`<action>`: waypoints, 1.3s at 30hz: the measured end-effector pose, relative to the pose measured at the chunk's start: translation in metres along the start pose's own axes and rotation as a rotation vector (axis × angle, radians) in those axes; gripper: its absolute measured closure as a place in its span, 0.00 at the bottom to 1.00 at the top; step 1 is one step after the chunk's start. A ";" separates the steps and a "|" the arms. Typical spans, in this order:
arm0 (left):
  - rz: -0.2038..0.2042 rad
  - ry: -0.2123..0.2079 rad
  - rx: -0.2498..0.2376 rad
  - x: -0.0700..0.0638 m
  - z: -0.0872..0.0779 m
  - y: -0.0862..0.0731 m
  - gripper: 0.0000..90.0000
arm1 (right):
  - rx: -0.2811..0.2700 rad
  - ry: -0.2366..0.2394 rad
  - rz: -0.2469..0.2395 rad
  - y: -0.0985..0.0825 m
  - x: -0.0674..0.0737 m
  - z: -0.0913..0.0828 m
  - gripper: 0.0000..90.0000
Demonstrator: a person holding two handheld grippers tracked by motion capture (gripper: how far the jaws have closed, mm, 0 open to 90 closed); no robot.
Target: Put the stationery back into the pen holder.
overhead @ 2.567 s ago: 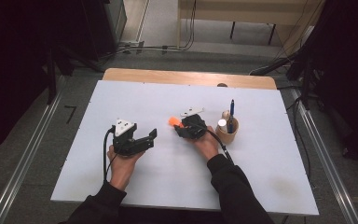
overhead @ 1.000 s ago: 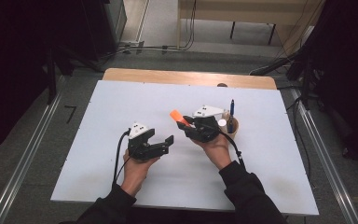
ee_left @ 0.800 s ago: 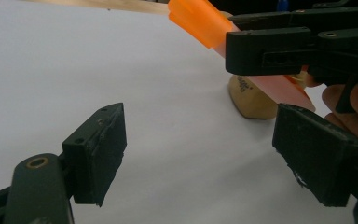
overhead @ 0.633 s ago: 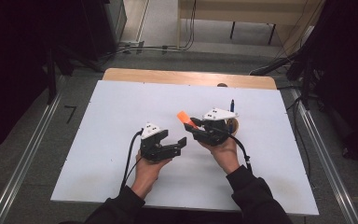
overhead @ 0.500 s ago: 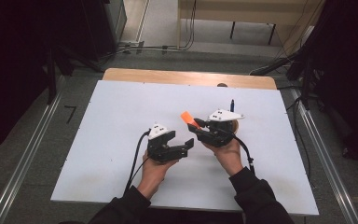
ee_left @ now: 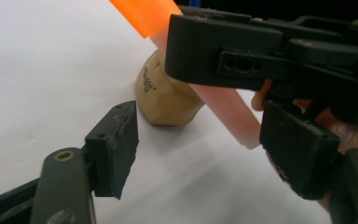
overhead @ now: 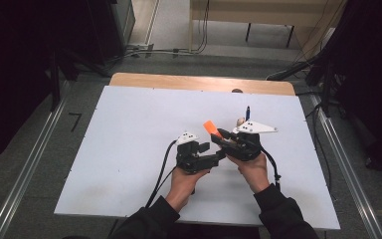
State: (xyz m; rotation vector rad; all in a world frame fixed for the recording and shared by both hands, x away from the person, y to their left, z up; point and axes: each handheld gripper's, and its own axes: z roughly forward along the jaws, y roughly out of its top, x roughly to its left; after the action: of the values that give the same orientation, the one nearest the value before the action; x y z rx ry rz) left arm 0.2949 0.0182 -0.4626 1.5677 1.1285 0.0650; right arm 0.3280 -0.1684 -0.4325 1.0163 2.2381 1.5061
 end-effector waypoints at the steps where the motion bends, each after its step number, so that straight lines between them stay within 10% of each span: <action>1: -0.013 -0.013 0.000 0.000 0.002 0.000 0.33 | -0.002 0.002 0.004 0.000 0.000 -0.001 0.70; 16: -0.006 0.020 -0.037 0.003 0.009 0.003 0.55 | -0.022 0.045 0.051 -0.002 0.001 -0.005 0.70; 24: 0.029 0.036 -0.031 0.000 0.012 0.001 0.82 | -0.021 0.049 0.068 -0.005 -0.003 -0.008 0.69; 39: 0.023 0.041 -0.056 0.004 0.008 0.006 0.84 | -0.046 0.049 0.067 -0.011 -0.014 -0.028 0.55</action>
State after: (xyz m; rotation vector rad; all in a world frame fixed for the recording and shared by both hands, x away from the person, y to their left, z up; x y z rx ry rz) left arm 0.3058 0.0154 -0.4625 1.5357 1.1310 0.1433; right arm 0.3177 -0.1998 -0.4326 1.0614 2.2124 1.6197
